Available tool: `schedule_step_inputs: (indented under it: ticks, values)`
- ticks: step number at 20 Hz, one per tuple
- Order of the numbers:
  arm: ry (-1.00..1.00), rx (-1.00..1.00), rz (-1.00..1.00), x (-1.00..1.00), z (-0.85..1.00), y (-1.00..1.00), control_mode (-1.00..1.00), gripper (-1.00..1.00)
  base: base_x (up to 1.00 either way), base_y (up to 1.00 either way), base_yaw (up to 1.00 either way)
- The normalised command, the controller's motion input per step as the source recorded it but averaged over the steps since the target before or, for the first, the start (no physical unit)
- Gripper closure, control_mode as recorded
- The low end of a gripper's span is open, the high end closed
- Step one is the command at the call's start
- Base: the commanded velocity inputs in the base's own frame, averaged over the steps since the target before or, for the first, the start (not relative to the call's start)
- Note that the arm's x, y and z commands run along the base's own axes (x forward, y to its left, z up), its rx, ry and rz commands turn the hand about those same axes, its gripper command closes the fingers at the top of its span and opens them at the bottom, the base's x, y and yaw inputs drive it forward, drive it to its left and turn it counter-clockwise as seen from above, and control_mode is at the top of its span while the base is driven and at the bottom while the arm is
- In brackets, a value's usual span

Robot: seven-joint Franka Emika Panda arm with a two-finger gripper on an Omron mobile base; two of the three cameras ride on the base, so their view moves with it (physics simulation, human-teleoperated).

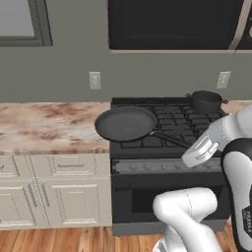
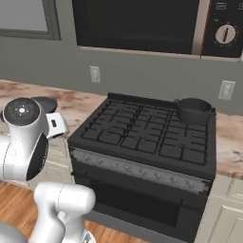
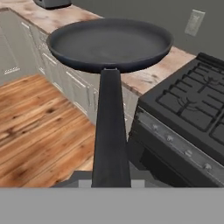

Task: Move the pot and pan from the stove into the sink.

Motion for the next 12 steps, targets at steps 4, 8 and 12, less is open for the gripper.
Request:
schedule_step_inputs:
  ticks: [4, 8, 12]
  values:
    - [0.0, 0.0, 0.0, 0.0, 0.0, 0.0, 1.0, 1.0, -0.16, -0.19, 0.42]
    - [0.0, 0.0, 0.0, 0.0, 0.0, 0.0, 1.0, 1.0, -0.23, -0.14, 0.45]
    - [0.0, 0.0, 0.0, 0.0, 0.0, 0.0, 1.0, 1.0, -0.24, -0.14, 0.46]
